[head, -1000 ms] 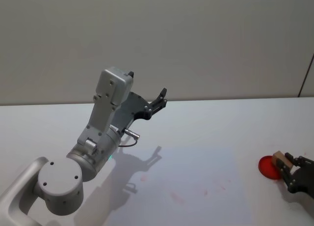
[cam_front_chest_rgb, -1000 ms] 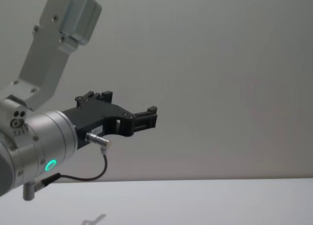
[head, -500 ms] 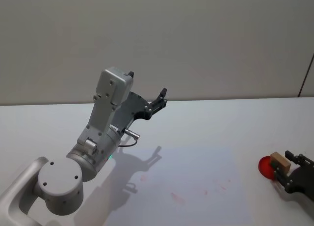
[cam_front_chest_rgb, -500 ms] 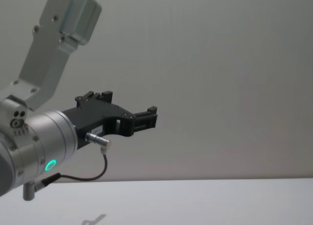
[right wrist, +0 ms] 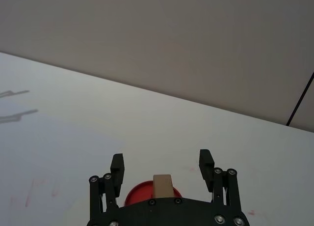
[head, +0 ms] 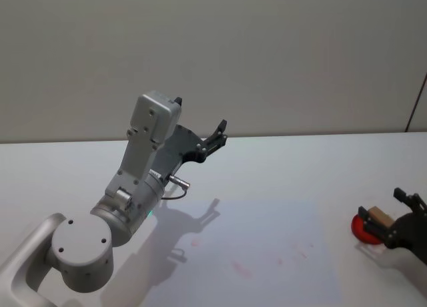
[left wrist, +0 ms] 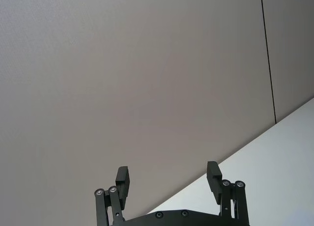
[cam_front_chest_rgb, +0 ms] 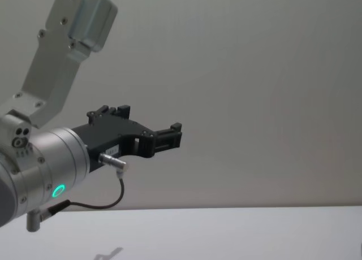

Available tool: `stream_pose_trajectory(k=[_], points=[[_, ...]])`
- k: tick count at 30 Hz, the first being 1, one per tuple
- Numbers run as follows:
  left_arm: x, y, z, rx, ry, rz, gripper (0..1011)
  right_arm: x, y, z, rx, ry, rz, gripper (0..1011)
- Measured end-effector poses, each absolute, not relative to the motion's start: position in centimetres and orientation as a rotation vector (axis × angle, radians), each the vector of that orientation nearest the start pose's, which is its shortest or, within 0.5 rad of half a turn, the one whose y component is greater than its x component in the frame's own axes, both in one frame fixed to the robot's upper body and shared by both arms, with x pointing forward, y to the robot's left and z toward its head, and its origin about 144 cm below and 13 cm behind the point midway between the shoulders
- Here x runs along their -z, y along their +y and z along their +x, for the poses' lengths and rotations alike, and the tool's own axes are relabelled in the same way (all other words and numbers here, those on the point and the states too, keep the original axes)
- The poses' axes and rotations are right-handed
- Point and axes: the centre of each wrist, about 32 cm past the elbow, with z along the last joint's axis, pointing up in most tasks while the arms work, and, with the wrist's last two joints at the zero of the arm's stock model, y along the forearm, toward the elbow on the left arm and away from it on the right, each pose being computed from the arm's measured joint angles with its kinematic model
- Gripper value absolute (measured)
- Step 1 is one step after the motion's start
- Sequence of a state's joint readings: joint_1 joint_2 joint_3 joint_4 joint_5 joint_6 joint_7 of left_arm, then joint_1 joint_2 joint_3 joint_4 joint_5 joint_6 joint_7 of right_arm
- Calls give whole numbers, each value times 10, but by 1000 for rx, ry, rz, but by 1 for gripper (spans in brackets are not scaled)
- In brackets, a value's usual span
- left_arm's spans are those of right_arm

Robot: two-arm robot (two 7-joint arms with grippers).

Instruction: Use the one hand to pick up the stamp and affix it onto the A4 paper.

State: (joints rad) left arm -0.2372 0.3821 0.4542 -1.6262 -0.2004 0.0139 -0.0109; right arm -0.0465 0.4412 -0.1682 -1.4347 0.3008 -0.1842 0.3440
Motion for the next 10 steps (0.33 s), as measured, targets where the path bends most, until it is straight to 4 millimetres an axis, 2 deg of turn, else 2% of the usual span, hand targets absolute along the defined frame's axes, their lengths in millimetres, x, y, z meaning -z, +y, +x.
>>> stream_pose_trajectory(k=[4,10], points=[[-1204,198,492,-1124,-268,61,1001,-1101,-321,436,1110,-34,-106,1001],[-1204,198,492,-1124,-268,61,1001,-1106,-319,436,1128,-19,-75,1001]])
